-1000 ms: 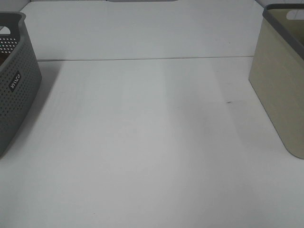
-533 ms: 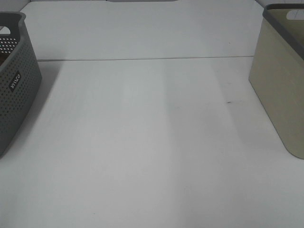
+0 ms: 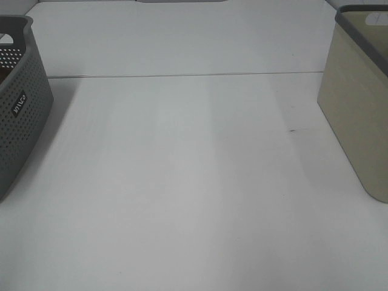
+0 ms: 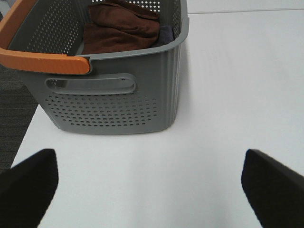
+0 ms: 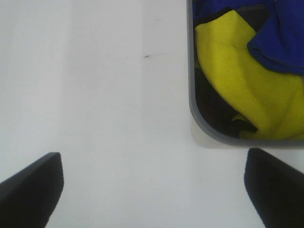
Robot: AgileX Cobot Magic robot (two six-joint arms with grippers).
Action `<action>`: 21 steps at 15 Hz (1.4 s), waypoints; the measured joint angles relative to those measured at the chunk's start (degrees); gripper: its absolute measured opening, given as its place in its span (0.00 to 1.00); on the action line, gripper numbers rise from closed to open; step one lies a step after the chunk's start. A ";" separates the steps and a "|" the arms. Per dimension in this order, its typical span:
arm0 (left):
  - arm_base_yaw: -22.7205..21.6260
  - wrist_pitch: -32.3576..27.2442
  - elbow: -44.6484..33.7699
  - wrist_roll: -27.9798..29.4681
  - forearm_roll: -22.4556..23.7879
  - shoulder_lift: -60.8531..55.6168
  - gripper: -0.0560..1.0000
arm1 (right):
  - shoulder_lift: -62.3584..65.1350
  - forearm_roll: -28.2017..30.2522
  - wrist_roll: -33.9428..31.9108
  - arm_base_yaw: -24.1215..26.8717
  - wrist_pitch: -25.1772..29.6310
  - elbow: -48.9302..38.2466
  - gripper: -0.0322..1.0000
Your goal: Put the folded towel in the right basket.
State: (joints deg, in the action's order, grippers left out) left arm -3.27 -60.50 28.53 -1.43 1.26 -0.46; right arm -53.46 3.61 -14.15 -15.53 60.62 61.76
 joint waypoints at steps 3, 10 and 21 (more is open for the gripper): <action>0.00 0.00 0.00 0.00 0.00 0.00 0.97 | 16.27 1.66 0.00 0.00 -2.12 -11.34 0.98; 0.00 0.00 0.00 0.00 0.00 0.00 0.97 | 50.71 2.98 4.98 0.00 -2.58 -31.40 0.98; 0.00 0.00 0.00 0.00 -0.17 0.00 0.97 | 53.69 -1.09 10.08 8.02 -0.46 -32.77 0.98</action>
State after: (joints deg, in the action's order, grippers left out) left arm -3.27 -60.50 28.53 -1.43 1.09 -0.46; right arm 0.23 2.52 -4.07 -7.51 60.16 28.99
